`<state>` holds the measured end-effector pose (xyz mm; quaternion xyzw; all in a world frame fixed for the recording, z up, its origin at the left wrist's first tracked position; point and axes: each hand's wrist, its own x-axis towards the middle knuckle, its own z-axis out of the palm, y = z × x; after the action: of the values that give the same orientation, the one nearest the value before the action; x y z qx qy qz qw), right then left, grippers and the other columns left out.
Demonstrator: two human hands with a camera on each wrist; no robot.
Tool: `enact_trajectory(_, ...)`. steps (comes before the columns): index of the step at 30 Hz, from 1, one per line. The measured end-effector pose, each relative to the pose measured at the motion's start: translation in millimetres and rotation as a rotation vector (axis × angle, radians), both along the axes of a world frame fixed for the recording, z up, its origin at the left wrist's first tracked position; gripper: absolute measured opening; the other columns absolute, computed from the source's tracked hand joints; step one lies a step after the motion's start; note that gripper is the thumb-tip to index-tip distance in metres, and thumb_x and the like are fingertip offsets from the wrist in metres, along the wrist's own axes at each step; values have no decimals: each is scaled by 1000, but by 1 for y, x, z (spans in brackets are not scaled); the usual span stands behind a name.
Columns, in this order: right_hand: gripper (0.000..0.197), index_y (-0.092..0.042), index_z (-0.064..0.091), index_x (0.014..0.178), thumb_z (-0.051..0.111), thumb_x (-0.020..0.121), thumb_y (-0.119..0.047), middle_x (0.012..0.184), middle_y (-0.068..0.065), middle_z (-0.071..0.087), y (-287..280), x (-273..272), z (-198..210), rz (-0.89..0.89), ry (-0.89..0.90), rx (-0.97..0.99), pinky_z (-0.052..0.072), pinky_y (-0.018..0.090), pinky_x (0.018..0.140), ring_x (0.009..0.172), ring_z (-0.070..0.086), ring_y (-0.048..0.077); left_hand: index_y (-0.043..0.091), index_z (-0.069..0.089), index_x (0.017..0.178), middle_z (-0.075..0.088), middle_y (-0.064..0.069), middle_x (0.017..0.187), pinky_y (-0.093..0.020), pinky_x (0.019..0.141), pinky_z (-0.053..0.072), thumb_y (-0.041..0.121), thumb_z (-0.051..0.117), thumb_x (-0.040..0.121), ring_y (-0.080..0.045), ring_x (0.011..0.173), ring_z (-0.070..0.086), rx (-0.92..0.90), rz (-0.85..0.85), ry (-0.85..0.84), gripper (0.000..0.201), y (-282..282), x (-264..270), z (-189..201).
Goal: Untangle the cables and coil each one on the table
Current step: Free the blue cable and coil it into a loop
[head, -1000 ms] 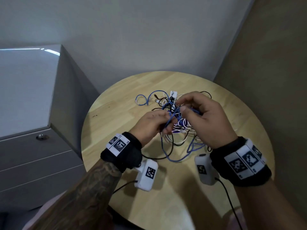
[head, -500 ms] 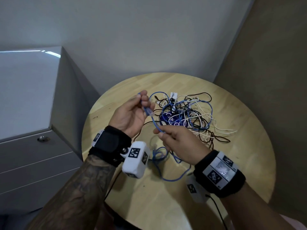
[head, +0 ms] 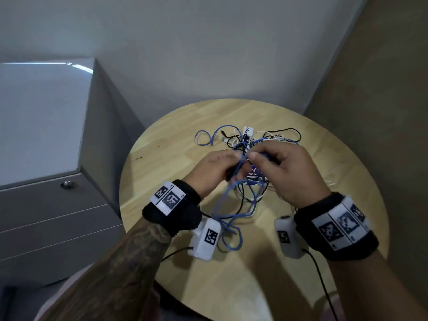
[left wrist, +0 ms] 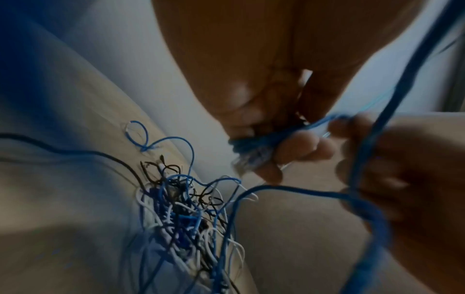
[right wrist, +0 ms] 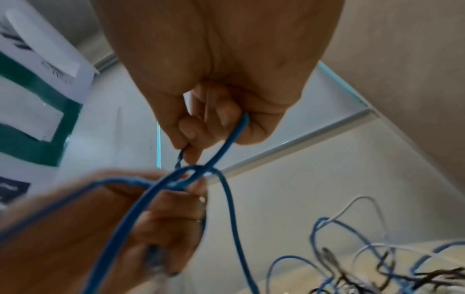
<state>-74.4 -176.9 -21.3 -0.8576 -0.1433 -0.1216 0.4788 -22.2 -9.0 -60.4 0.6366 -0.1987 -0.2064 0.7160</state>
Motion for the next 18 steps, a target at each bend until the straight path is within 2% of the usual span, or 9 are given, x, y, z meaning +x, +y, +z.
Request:
enact_trajectory(2, 13, -14, 75, 86, 67, 94, -8, 75, 5, 71, -5, 5, -5, -84, -67, 34, 48, 25, 71, 72, 64, 9, 3, 63, 79, 42, -11, 61, -29, 58, 44, 27, 39, 93, -20, 54, 38, -22, -84, 107, 36, -3, -5, 7)
enact_trajectory(4, 8, -18, 75, 92, 70, 94, -12, 76, 14, 68, -7, 10, -13, -125, -31, 99, 49, 30, 65, 67, 59, 12, 7, 58, 76, 35, -6, 57, -31, 61, 46, 24, 40, 91, -18, 52, 31, -88, -128, 205, 29, -3, -7, 11)
enact_trajectory(5, 7, -19, 73, 94, 68, 95, -13, 73, 11, 66, -6, 12, -19, -122, 47, 186, 50, 34, 61, 62, 56, 13, 9, 55, 75, 33, -2, 56, -31, 61, 45, 24, 40, 91, -16, 52, 28, -153, -141, 263, 26, -1, -7, 12)
enact_trajectory(7, 5, -15, 64, 97, 62, 98, -11, 63, -3, 56, 0, 13, -28, -87, 225, 424, 48, 30, 45, 48, 47, 12, 14, 49, 75, 31, 4, 54, -29, 62, 42, 23, 37, 93, -14, 52, 23, -348, -170, 393, 24, 4, -2, 14)
enact_trajectory(9, 4, -13, 59, 95, 59, 99, -10, 62, -2, 43, 7, 12, -34, -32, 383, 637, 40, 23, 37, 41, 36, 8, 17, 45, 77, 34, 7, 55, -26, 63, 43, 23, 34, 96, -10, 50, 28, -540, -191, 503, 23, 13, 4, 14)
enact_trajectory(11, 8, -11, 57, 91, 57, 99, -10, 63, 3, 34, 13, 10, -40, 32, 476, 720, 36, 21, 35, 40, 33, 6, 17, 45, 80, 39, 8, 58, -24, 66, 48, 24, 32, 100, -7, 50, 35, -671, -196, 574, 25, 21, 8, 15)
enact_trajectory(12, 9, -8, 58, 91, 57, 99, -9, 64, 5, 33, 16, 9, -42, 56, 495, 690, 37, 21, 35, 41, 34, 6, 16, 47, 81, 41, 7, 60, -24, 69, 51, 23, 32, 101, -6, 51, 38, -731, -180, 601, 27, 23, 9, 14)
enact_trajectory(14, 10, -4, 64, 92, 60, 99, -9, 65, 9, 40, 23, 6, -47, 62, 475, 456, 41, 22, 37, 42, 41, 6, 13, 52, 83, 47, 6, 67, -27, 75, 54, 21, 32, 103, -6, 54, 45, -829, -94, 614, 29, 26, 12, 13)
enact_trajectory(18, 12, -16, 72, 85, 67, 95, -17, 67, -9, 62, 36, -6, -64, 129, 351, -75, 44, 19, 63, 61, 53, -3, 6, 57, 94, 63, -1, 77, -33, 78, 59, 16, 36, 104, -8, 63, 61, -907, 251, 546, 25, 35, 26, 7)
